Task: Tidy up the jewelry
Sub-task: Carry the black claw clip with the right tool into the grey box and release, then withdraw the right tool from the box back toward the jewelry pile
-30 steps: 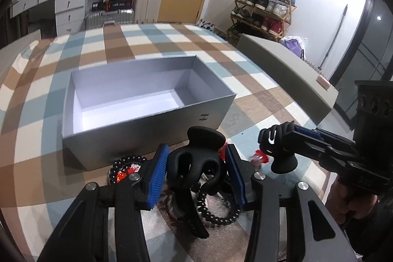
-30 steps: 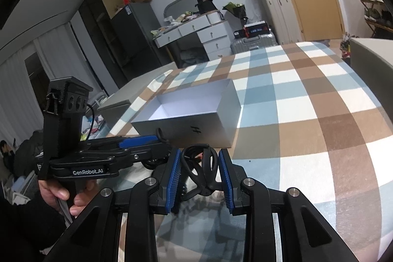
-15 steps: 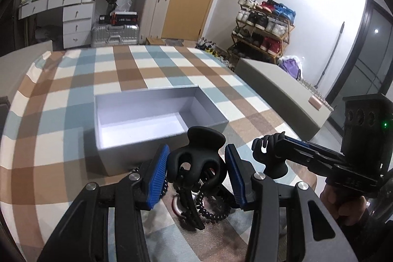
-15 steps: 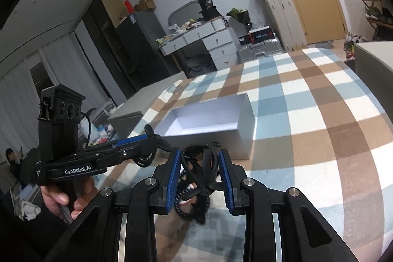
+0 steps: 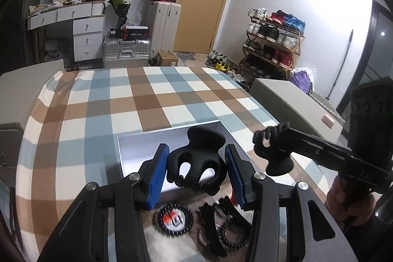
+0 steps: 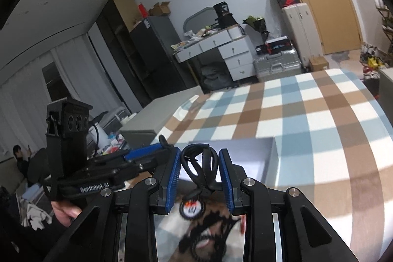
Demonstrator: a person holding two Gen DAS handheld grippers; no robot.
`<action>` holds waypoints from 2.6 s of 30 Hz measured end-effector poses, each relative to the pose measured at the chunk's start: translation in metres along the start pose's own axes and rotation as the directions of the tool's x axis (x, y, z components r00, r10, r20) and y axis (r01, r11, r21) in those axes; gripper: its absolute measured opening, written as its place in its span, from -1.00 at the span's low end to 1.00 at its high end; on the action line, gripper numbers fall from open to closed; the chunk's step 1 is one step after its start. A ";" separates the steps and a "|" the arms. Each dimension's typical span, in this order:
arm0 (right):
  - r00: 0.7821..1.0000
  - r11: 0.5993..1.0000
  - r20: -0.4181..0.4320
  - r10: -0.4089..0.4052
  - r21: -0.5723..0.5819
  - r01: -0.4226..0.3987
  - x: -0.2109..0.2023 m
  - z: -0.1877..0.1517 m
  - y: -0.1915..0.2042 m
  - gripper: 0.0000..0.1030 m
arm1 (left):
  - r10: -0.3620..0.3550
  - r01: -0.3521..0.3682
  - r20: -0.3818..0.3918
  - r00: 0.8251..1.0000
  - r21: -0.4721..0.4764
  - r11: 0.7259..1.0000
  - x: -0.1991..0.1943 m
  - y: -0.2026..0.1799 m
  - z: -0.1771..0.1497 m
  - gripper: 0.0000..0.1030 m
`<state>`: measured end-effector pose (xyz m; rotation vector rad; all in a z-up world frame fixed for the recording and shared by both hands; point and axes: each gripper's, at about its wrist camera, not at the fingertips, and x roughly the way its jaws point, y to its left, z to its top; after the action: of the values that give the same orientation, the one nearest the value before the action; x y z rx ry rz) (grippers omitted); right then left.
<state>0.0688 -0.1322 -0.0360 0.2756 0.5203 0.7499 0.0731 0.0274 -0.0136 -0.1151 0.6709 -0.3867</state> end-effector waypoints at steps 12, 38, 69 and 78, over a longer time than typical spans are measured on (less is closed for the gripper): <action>0.996 1.000 -0.084 -0.003 -0.003 0.003 0.064 0.022 -0.022 -0.42 | -0.016 0.013 -0.066 0.998 -0.035 0.999 0.037 0.022 0.011 -0.21; 0.991 0.997 -0.136 -0.019 0.072 0.029 0.090 0.017 -0.043 -0.02 | -0.063 0.049 -0.126 0.990 -0.110 0.993 0.054 0.039 0.010 0.08; 0.979 0.983 0.093 -0.183 0.051 0.179 -0.044 -0.004 -0.001 1.00 | 0.213 -0.211 0.140 0.967 -0.034 0.977 -0.047 -0.019 -0.006 0.63; 0.978 0.979 0.053 -0.202 -0.009 0.203 -0.056 -0.023 0.018 1.00 | 0.213 -0.201 0.160 0.964 -0.088 0.976 -0.062 -0.025 -0.027 0.91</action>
<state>0.0118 -0.1581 -0.0280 0.2241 0.4861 0.5466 0.0043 0.0282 0.0074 -0.1421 0.5235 -0.1498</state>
